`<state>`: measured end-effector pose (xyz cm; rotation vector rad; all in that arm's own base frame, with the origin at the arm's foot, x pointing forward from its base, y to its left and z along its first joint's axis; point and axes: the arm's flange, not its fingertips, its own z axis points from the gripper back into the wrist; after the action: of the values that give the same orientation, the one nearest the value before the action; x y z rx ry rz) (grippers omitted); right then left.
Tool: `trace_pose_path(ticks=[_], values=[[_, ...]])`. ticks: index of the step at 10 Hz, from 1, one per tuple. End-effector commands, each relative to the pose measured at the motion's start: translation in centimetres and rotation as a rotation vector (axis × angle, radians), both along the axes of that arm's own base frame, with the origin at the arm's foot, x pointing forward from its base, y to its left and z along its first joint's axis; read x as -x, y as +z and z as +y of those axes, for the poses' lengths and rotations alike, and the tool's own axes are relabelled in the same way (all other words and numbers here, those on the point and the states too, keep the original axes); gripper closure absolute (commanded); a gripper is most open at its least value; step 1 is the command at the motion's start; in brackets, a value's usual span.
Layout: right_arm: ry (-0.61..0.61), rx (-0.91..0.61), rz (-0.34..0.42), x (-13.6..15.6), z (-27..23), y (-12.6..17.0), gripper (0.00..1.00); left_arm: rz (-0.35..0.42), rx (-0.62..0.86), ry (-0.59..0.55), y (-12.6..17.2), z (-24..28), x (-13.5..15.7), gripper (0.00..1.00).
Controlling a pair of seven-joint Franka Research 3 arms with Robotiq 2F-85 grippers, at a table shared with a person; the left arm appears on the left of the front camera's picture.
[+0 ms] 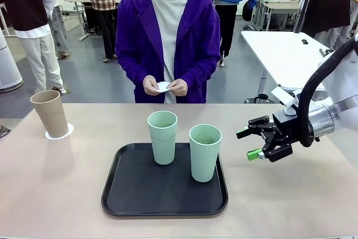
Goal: Place coasters on the table and set cups on them.
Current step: Take one Reusable plastic cup from the Flat Tray and place it on a coaster set by the human.
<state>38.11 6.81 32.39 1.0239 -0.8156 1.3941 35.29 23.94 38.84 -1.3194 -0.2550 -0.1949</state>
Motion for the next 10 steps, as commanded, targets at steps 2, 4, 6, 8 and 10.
trace_pose_path(ticks=[2,4,6,8,10], values=[[-0.034,-0.046,-0.005,-1.6,1.5,-3.1,0.00,-0.005,0.005,0.004,0.2,0.0,0.2,0.00],[-0.041,-0.078,0.006,-2.1,2.1,-4.3,0.00,-0.005,0.005,0.004,0.2,0.0,0.2,0.00],[-0.026,-0.120,0.002,-2.6,2.9,-4.9,0.00,-0.005,0.005,0.004,0.2,0.0,0.2,0.00],[0.007,-0.139,0.023,-3.1,3.9,-5.8,0.00,-0.005,0.005,0.004,0.2,0.0,0.2,0.00],[0.026,-0.131,0.034,-3.5,4.3,-6.7,0.00,-0.005,0.005,0.004,0.2,0.0,0.2,0.00]])
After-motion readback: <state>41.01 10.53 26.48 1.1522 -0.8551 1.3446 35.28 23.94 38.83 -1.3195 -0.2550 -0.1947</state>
